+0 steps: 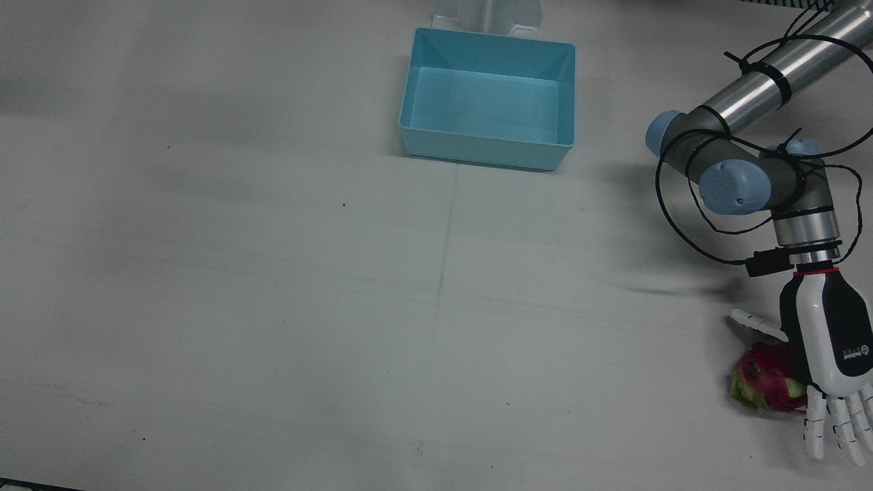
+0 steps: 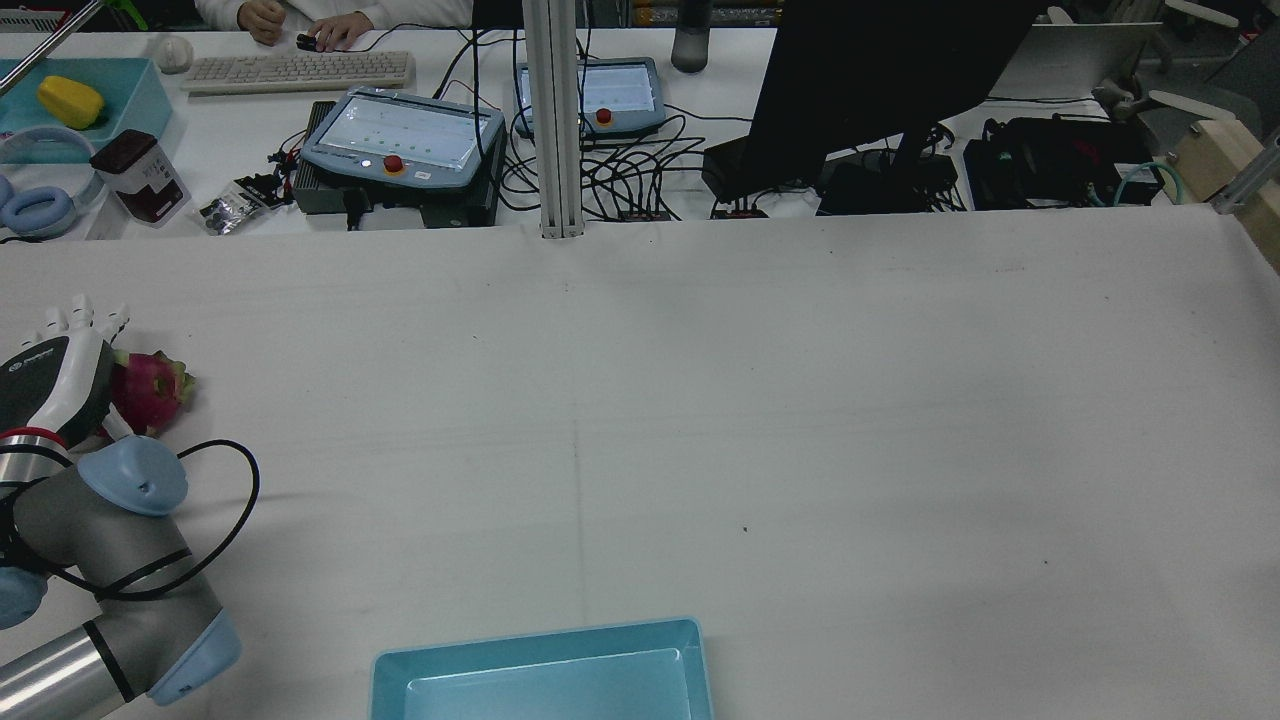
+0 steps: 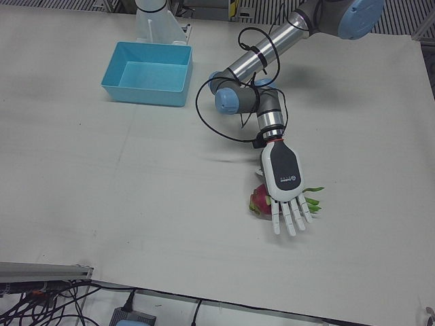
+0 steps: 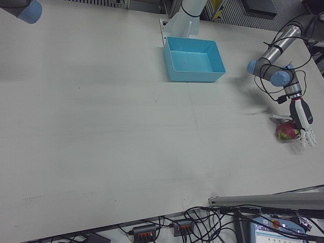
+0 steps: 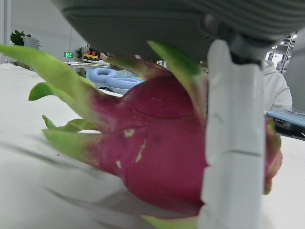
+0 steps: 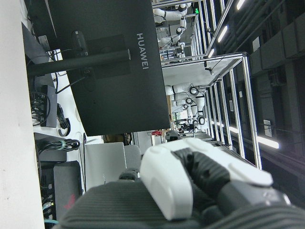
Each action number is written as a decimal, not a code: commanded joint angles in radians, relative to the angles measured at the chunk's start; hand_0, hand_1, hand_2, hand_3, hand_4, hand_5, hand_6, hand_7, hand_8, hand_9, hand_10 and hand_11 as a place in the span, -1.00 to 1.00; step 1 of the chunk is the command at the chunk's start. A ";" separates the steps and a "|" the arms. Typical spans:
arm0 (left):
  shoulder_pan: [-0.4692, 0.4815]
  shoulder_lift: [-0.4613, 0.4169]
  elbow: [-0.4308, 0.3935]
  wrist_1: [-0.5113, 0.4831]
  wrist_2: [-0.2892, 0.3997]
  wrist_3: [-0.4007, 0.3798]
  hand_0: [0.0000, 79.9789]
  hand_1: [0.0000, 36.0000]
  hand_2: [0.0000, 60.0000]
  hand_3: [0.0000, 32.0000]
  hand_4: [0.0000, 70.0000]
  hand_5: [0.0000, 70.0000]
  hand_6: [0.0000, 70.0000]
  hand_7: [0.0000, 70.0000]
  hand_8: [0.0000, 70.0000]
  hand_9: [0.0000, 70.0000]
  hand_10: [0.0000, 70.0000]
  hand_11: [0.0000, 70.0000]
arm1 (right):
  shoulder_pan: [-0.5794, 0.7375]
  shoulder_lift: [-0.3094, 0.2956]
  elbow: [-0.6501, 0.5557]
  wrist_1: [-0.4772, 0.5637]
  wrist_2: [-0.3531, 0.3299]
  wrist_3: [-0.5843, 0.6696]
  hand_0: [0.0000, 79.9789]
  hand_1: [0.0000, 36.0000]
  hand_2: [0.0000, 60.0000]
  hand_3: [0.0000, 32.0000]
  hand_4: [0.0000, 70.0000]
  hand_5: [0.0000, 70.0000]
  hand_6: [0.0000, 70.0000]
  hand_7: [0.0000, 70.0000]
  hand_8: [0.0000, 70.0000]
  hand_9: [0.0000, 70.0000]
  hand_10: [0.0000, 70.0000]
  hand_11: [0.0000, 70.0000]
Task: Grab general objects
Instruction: 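Close the left hand's fingers around the dragon fruit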
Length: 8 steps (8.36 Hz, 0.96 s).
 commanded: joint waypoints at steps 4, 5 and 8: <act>0.004 -0.023 0.075 -0.036 -0.007 0.005 1.00 1.00 0.46 -1.00 -0.82 1.00 -0.52 -0.04 -0.88 -0.85 -0.80 -0.61 | 0.000 0.000 -0.002 0.000 0.000 0.000 -1.00 -1.00 -1.00 -1.00 -1.00 -1.00 -1.00 -1.00 -1.00 -1.00 -1.00 -1.00; 0.004 -0.024 0.089 -0.047 -0.007 0.005 1.00 1.00 0.36 -1.00 -0.82 1.00 -0.51 -0.02 -0.87 -0.85 -0.79 -0.60 | 0.000 0.000 -0.002 0.000 0.001 0.000 -1.00 -1.00 -1.00 -1.00 -1.00 -1.00 -1.00 -1.00 -1.00 -1.00 -1.00 -1.00; 0.007 -0.024 0.093 -0.044 -0.063 0.005 1.00 1.00 0.62 -1.00 -0.75 1.00 -0.36 0.11 -0.75 -0.72 -0.69 -0.45 | 0.000 0.000 -0.002 0.000 0.000 0.000 -1.00 -1.00 -1.00 -1.00 -1.00 -1.00 -1.00 -1.00 -1.00 -1.00 -1.00 -1.00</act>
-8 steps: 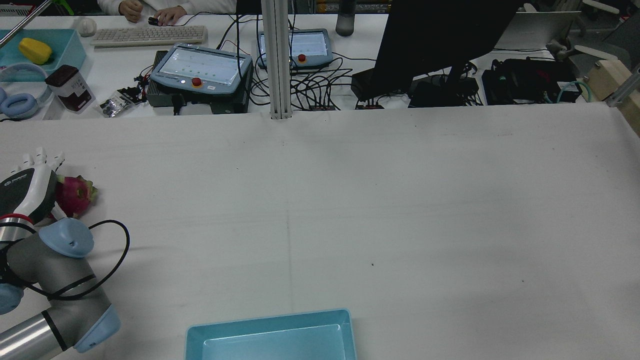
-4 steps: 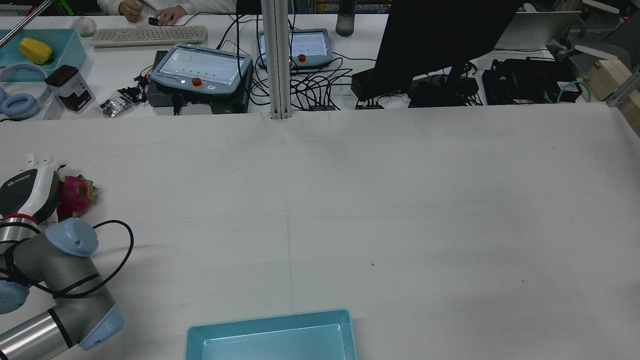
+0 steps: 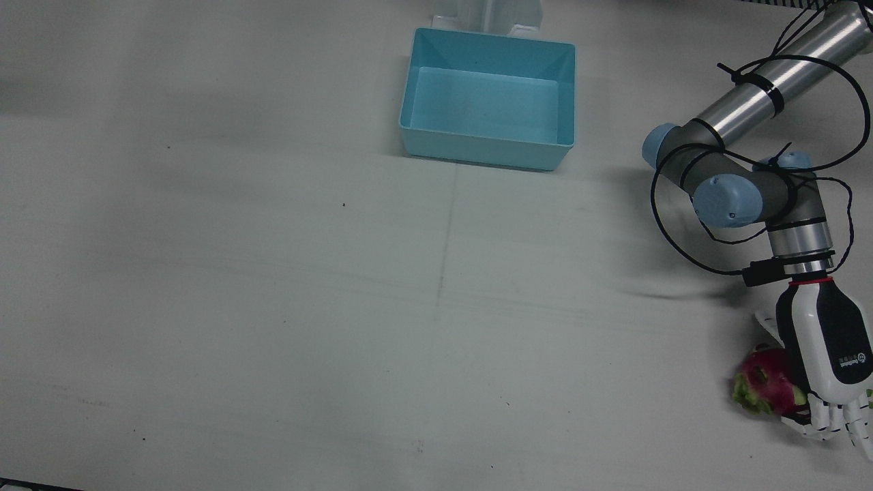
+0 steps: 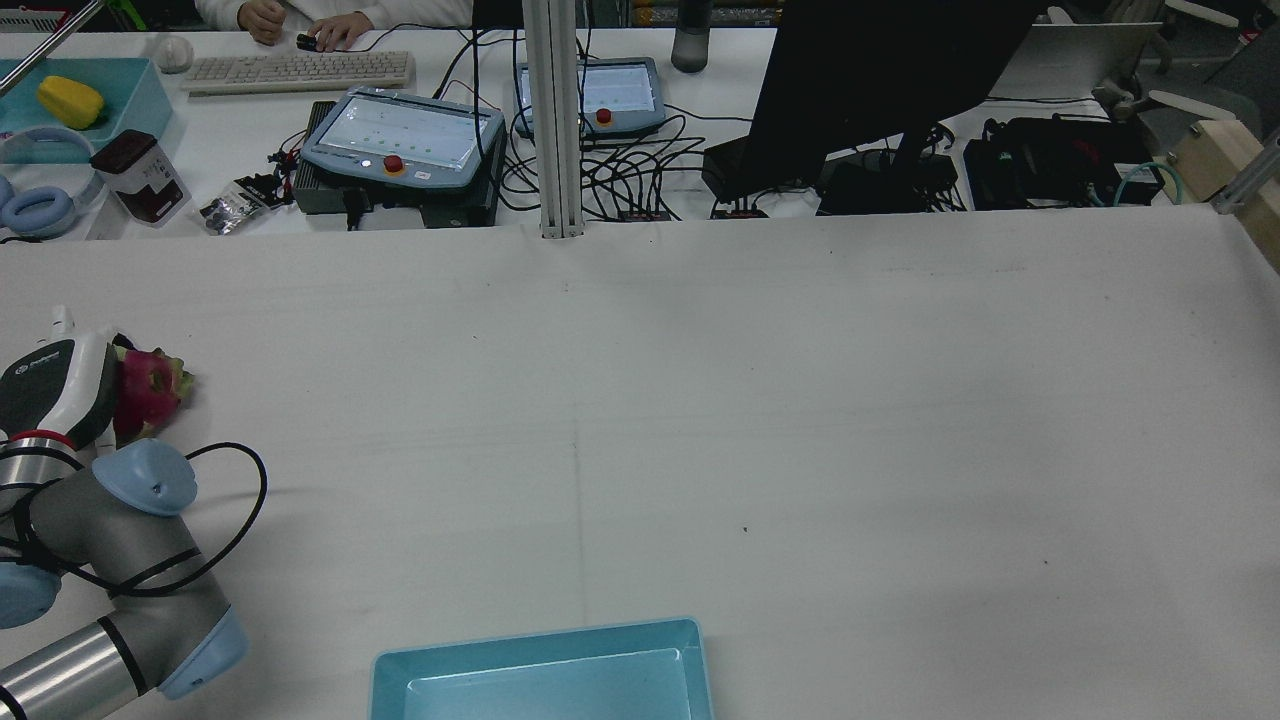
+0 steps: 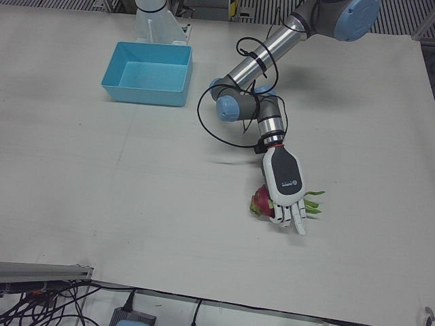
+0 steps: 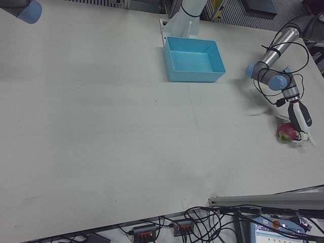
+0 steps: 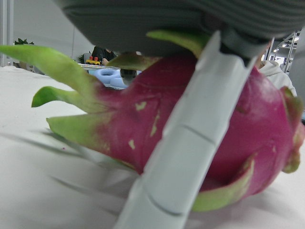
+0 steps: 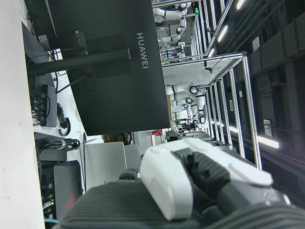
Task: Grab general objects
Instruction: 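Close the left hand's fingers around the dragon fruit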
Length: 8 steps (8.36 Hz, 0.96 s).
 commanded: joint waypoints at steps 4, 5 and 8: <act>0.003 -0.023 -0.017 0.092 -0.132 -0.014 0.18 0.55 1.00 -1.00 0.01 1.00 0.61 0.65 0.47 0.46 0.64 1.00 | 0.000 0.000 0.001 0.000 -0.001 0.000 -1.00 -1.00 -1.00 -1.00 -1.00 -1.00 -1.00 -1.00 -1.00 -1.00 -1.00 -1.00; 0.017 -0.019 -0.066 0.132 -0.176 -0.018 0.14 0.53 1.00 -1.00 -0.01 1.00 0.58 0.62 0.53 0.53 0.74 1.00 | 0.000 0.000 0.001 0.000 -0.001 0.000 -1.00 -1.00 -1.00 -1.00 -1.00 -1.00 -1.00 -1.00 -1.00 -1.00 -1.00 -1.00; 0.122 -0.007 -0.297 0.357 -0.293 -0.238 -0.11 0.16 1.00 -1.00 -0.11 1.00 0.46 0.35 0.49 0.47 0.92 1.00 | 0.000 0.000 0.001 0.000 -0.001 0.000 -1.00 -1.00 -1.00 -1.00 -1.00 -1.00 -1.00 -1.00 -1.00 -1.00 -1.00 -1.00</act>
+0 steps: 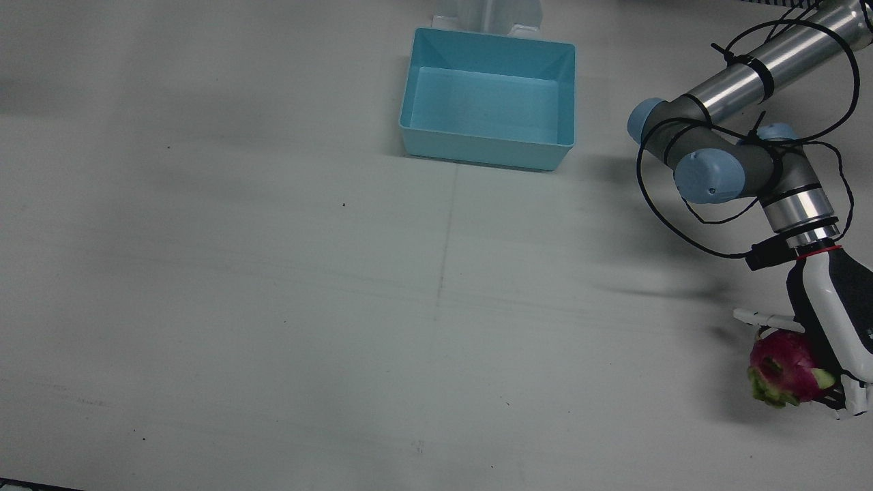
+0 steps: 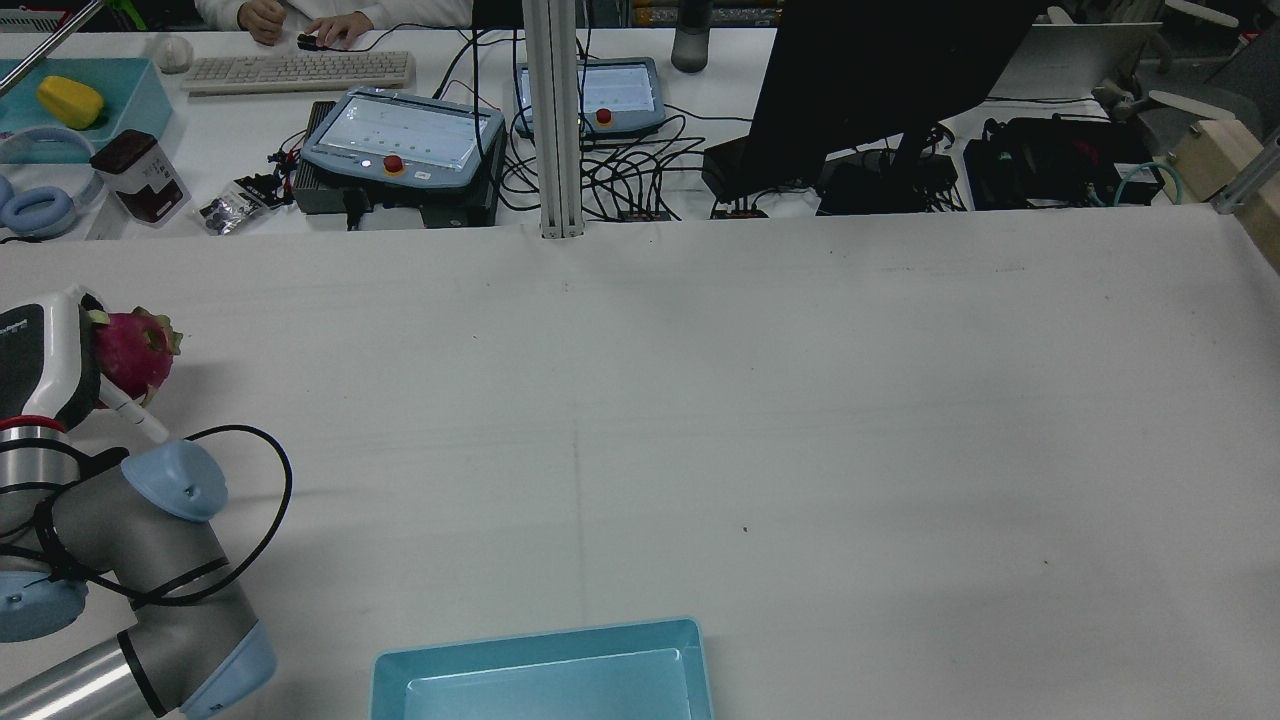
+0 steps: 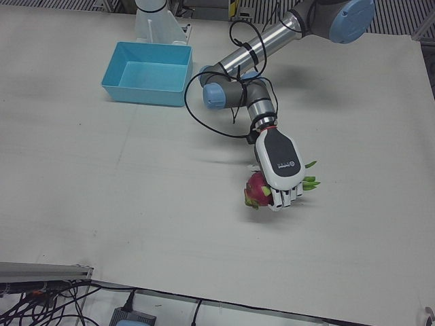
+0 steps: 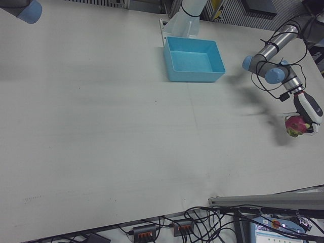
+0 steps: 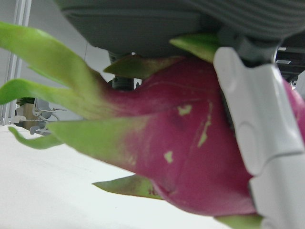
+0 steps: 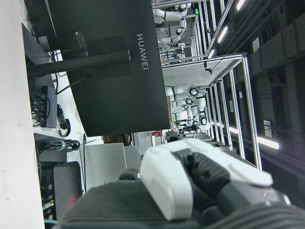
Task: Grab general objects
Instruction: 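Lift the dragon fruit off the table with the left hand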
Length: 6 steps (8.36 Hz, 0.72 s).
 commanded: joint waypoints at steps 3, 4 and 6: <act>0.144 0.010 -0.214 0.131 -0.069 -0.213 0.05 0.05 1.00 -1.00 -0.26 1.00 0.09 0.19 0.13 0.42 0.85 1.00 | 0.000 0.000 0.002 0.000 0.000 0.000 -1.00 -1.00 -1.00 -1.00 -1.00 -1.00 -1.00 -1.00 -1.00 -1.00 -1.00 -1.00; 0.151 0.010 -0.260 0.122 -0.067 -0.214 0.05 0.05 1.00 -1.00 -0.26 1.00 0.09 0.19 0.13 0.42 0.85 1.00 | 0.000 0.000 0.002 -0.002 0.000 0.000 -1.00 -1.00 -1.00 -1.00 -1.00 -1.00 -1.00 -1.00 -1.00 -1.00 -1.00 -1.00; 0.149 0.012 -0.311 0.072 -0.056 -0.213 -0.06 -0.14 1.00 -1.00 -0.27 1.00 0.07 0.10 0.14 0.38 0.97 1.00 | 0.000 0.000 0.002 -0.002 0.000 0.000 -1.00 -1.00 -1.00 -1.00 -1.00 -1.00 -1.00 -1.00 -1.00 -1.00 -1.00 -1.00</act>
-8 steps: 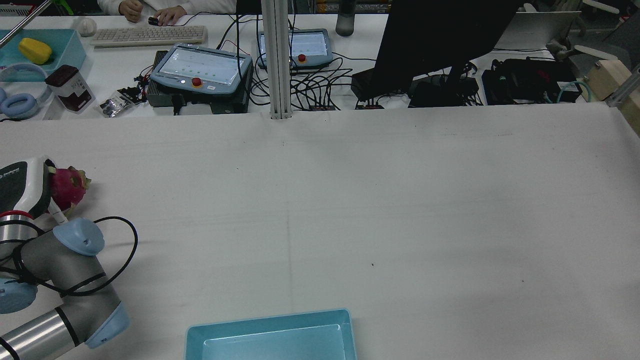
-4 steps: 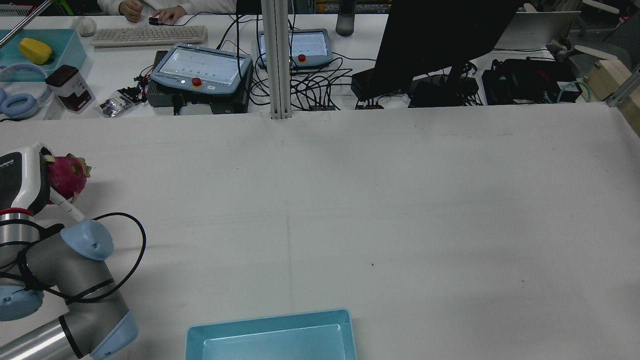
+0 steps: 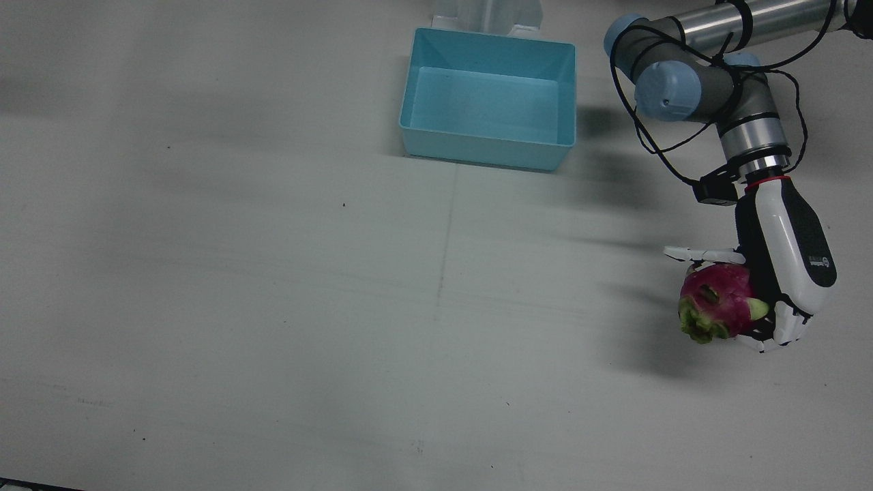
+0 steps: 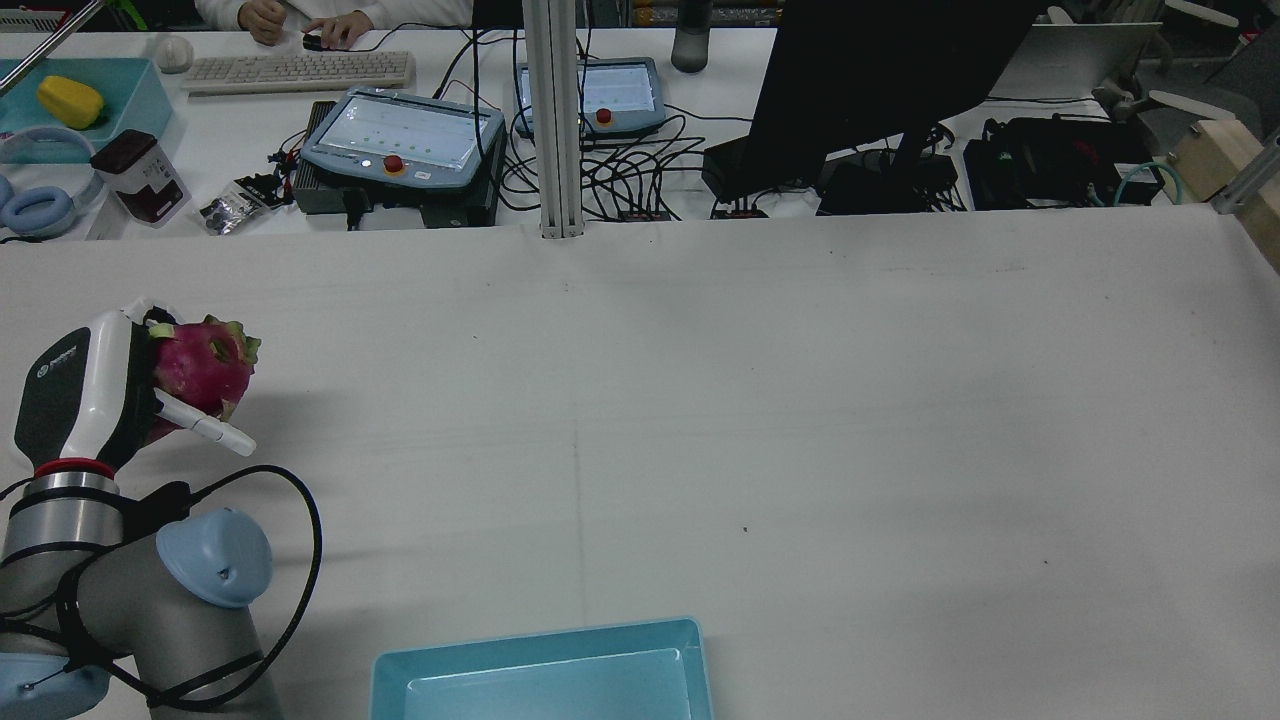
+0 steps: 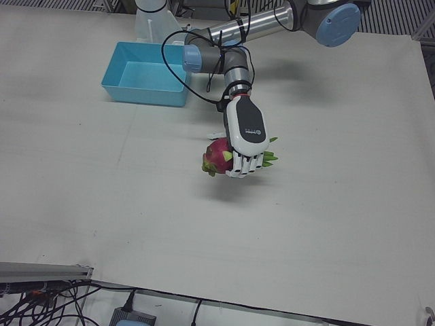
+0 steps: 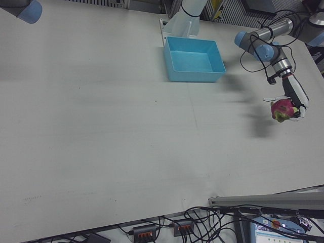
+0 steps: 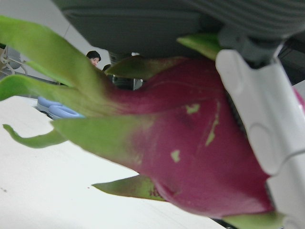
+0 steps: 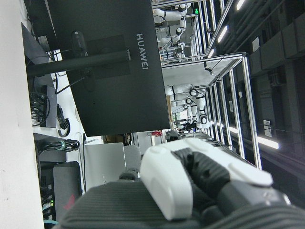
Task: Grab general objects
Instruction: 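Lift the dragon fruit off the table with the left hand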
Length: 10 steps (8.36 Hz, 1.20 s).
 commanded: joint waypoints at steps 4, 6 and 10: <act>-0.021 0.112 -0.034 -0.421 0.012 -0.001 -0.27 -0.56 1.00 -1.00 0.02 1.00 0.41 0.42 0.54 0.69 1.00 1.00 | 0.000 0.000 0.000 0.001 0.000 0.000 -1.00 -1.00 -1.00 -1.00 -1.00 -1.00 -1.00 -1.00 -1.00 -1.00 -1.00 -1.00; -0.059 0.129 -0.027 -0.602 0.159 0.014 -0.35 -0.63 1.00 -1.00 -0.06 1.00 0.31 0.28 0.50 0.62 1.00 1.00 | 0.000 0.000 0.000 0.001 0.000 0.000 -1.00 -1.00 -1.00 -1.00 -1.00 -1.00 -1.00 -1.00 -1.00 -1.00 -1.00 -1.00; -0.248 0.135 -0.006 -1.087 0.551 0.136 -0.48 -0.77 1.00 -1.00 0.01 1.00 0.37 0.31 0.63 0.72 1.00 1.00 | 0.000 0.000 -0.002 0.001 0.000 0.000 -1.00 -1.00 -1.00 -1.00 -1.00 -1.00 -1.00 -1.00 -1.00 -1.00 -1.00 -1.00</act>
